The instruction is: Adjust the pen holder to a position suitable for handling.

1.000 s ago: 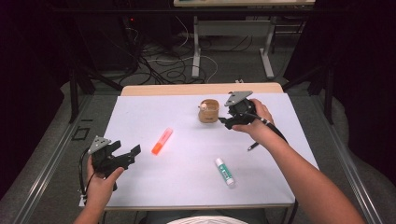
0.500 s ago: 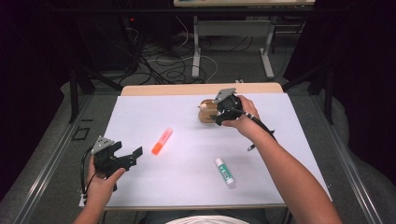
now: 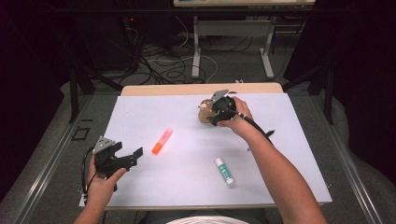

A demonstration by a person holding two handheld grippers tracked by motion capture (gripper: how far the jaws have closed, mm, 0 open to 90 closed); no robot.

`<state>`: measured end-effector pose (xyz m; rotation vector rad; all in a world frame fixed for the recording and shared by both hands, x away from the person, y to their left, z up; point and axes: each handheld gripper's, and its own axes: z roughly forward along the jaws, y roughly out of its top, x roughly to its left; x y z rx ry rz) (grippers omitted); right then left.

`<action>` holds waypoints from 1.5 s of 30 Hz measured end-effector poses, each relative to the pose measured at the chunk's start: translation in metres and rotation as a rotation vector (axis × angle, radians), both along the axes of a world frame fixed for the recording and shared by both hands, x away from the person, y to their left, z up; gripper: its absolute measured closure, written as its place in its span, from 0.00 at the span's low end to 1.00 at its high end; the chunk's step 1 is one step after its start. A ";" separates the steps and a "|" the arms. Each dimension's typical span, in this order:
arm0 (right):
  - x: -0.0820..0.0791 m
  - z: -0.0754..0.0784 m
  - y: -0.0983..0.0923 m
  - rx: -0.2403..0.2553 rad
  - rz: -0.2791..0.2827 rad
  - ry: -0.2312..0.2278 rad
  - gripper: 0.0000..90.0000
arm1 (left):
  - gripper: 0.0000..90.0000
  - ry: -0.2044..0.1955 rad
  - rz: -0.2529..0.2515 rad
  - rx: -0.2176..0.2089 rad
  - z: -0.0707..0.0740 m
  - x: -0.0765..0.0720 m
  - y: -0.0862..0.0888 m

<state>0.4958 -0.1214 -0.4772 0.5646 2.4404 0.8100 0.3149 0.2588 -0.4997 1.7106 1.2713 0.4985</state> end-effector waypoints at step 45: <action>0.023 -0.035 0.020 -0.010 0.032 0.079 0.63 | 0.13 0.014 0.011 -0.003 -0.002 -0.002 0.005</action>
